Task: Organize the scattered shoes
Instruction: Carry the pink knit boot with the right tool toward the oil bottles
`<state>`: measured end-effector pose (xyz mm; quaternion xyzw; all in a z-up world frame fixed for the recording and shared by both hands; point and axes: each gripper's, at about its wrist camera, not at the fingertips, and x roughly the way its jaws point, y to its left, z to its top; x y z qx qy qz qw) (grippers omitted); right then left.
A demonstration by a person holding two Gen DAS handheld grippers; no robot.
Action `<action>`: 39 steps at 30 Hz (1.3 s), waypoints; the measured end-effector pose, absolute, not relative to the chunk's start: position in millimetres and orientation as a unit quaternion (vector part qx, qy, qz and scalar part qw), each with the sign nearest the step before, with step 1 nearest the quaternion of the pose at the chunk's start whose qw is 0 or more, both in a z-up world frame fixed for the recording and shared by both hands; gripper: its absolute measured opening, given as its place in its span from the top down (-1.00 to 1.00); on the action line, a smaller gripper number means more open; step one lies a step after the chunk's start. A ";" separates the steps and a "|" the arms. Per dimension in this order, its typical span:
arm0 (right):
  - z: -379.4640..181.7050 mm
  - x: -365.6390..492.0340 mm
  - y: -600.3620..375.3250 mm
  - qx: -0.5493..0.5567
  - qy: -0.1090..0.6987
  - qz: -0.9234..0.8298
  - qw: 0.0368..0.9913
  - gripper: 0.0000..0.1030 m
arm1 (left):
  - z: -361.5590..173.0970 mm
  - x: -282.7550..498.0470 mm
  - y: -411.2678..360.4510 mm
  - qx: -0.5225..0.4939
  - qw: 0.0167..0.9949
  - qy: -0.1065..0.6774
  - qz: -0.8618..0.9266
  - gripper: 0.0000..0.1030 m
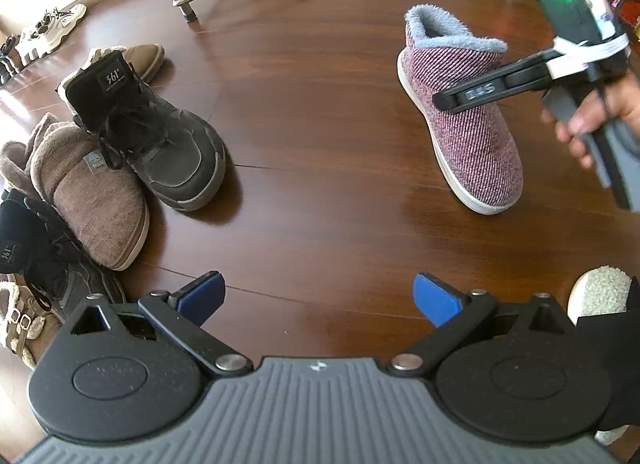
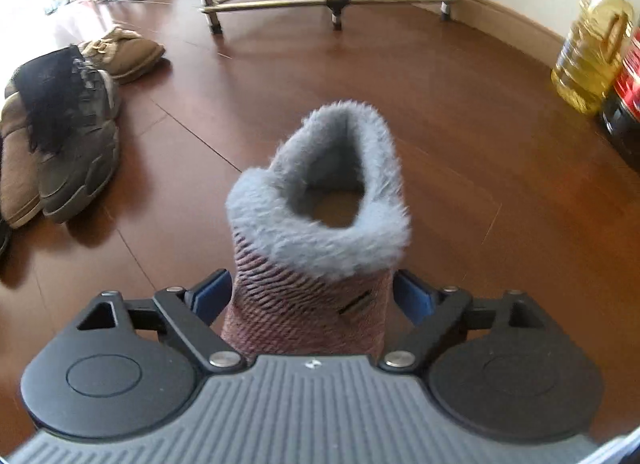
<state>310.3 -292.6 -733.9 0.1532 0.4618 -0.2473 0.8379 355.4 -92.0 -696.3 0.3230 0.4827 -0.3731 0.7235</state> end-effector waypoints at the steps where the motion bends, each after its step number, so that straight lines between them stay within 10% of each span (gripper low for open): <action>1: -736.8 310.2 -292.5 0.153 0.462 -0.251 0.837 -0.55 | -696.7 354.8 -91.3 0.324 0.723 0.483 -0.373 -0.98; 11: -734.3 295.1 -318.8 0.069 0.478 -0.170 0.859 -0.03 | -698.6 354.2 -92.4 0.325 0.721 0.480 -0.379 -0.98; 29: -729.5 276.1 -329.3 0.117 0.449 -0.227 0.856 -0.53 | -709.9 351.3 -107.3 0.335 0.708 0.488 -0.385 -0.98; 39: -736.8 265.5 -337.9 0.082 0.431 -0.206 0.875 0.12 | -713.8 349.1 -114.0 0.340 0.702 0.490 -0.389 -0.98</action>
